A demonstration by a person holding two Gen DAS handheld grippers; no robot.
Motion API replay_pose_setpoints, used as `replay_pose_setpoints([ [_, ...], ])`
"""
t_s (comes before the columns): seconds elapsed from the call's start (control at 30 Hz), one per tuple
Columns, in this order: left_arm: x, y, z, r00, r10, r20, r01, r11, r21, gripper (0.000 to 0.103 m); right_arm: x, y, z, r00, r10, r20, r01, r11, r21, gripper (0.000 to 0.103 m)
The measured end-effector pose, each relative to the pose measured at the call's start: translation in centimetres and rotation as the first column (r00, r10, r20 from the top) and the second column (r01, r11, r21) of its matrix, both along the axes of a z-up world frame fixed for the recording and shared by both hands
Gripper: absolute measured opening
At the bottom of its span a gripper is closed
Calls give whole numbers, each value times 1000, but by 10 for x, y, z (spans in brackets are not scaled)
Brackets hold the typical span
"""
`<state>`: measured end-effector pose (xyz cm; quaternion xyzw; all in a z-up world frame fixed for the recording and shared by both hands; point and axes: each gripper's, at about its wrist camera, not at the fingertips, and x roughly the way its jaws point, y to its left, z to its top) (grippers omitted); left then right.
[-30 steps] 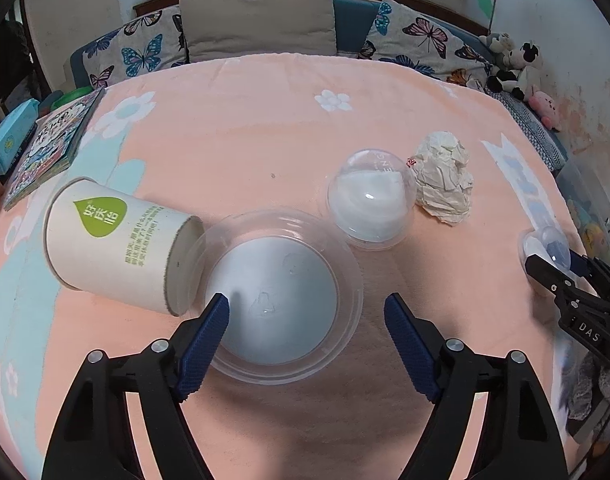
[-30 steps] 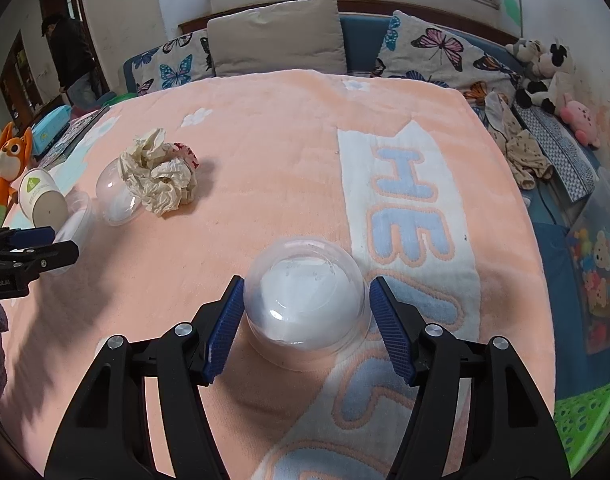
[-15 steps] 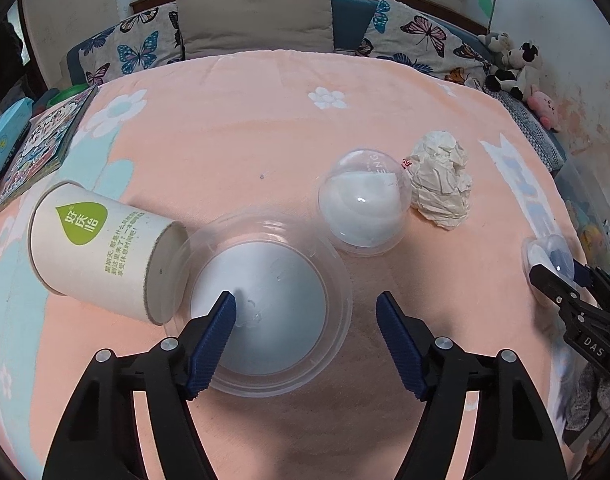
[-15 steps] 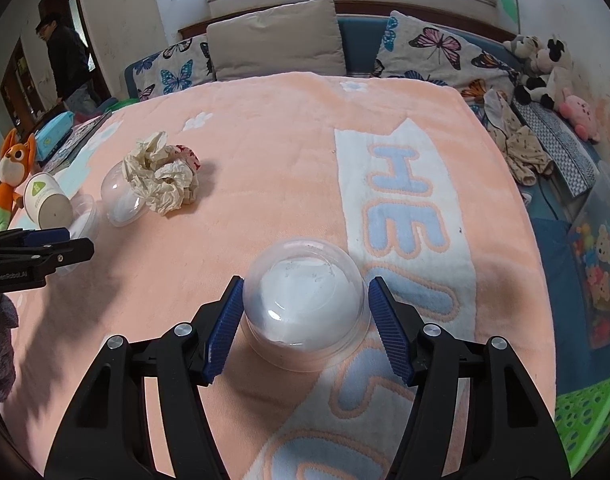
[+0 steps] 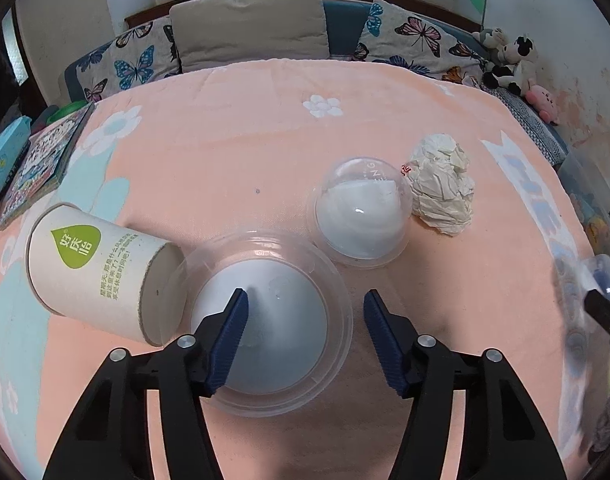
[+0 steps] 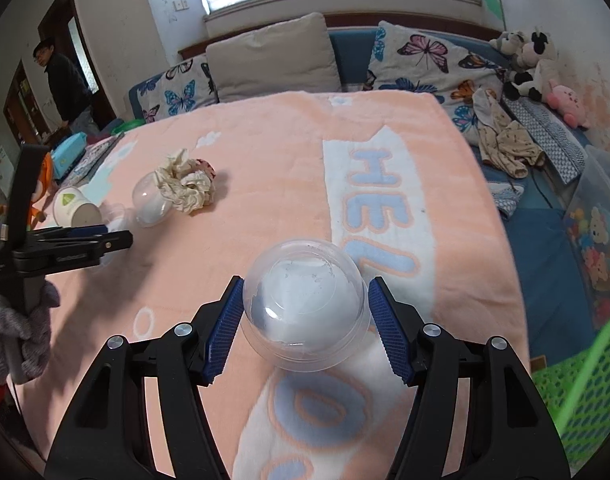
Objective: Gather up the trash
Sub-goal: 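Grasp the white paper cup with left while right holds the clear dome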
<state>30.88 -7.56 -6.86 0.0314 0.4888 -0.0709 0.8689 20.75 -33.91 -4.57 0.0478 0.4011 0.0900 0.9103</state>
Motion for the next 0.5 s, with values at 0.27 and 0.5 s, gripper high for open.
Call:
replay_pose_setpoints([
  [0.27,-1,0,2,1000,-13,9,13,1000,10,47,-20,-13,2,1000,-29,9,28,999,34,64],
  [0.5,-9,-11,5,999,-52,13,52,998,26,16,-26,-14,4,999,-32,14,32,999,45,64],
])
